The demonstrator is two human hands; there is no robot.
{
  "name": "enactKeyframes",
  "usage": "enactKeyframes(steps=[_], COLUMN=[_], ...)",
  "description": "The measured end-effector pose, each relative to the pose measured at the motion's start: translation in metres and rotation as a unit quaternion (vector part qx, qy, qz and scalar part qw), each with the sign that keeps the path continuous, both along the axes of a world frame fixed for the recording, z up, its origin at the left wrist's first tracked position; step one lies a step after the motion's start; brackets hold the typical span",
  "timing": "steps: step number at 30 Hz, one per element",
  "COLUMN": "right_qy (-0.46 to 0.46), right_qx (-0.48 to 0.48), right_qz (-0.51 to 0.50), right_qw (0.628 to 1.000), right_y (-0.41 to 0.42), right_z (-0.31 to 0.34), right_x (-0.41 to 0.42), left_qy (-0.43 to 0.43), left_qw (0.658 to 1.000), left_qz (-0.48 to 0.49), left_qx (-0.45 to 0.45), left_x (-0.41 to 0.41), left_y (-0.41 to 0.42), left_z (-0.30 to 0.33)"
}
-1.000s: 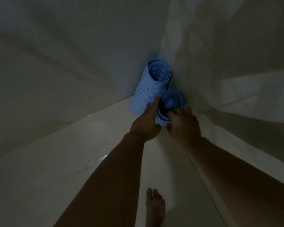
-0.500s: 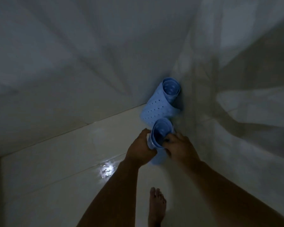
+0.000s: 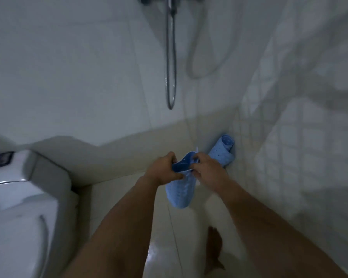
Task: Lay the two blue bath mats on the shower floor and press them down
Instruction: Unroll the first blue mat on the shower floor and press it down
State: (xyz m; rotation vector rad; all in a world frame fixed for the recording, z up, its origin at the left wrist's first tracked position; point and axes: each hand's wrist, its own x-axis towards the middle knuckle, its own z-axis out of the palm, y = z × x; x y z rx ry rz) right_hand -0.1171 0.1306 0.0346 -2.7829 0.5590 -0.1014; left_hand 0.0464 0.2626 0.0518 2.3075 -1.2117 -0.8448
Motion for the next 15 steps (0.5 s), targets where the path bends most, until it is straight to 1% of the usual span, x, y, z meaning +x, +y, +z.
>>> enactKeyframes(steps=[3, 6, 9, 11, 15], right_qy=[-0.018, -0.014, -0.045, -0.058, -0.071], right_qx=[0.022, 0.030, 0.042, 0.046, 0.053], right_qz=[-0.004, -0.022, -0.035, -0.044, -0.067], right_qw=[1.000, 0.999, 0.997, 0.996, 0.994], right_y=[0.045, 0.078, 0.101, 0.112, 0.129], right_z=[0.062, 0.118, 0.166, 0.191, 0.235], right_x=[0.004, 0.009, 0.021, 0.032, 0.050], left_qy=[-0.046, -0.064, -0.075, -0.095, -0.182], left_qw=[0.998, 0.994, 0.987, 0.978, 0.948], left_qz=[0.002, 0.015, 0.033, 0.051, 0.116], left_qx=[-0.031, -0.083, -0.139, -0.176, -0.233], left_x=[0.008, 0.019, 0.029, 0.033, 0.034], left_y=[0.051, 0.088, 0.111, 0.123, 0.138], left_z=[0.062, 0.113, 0.155, 0.178, 0.215])
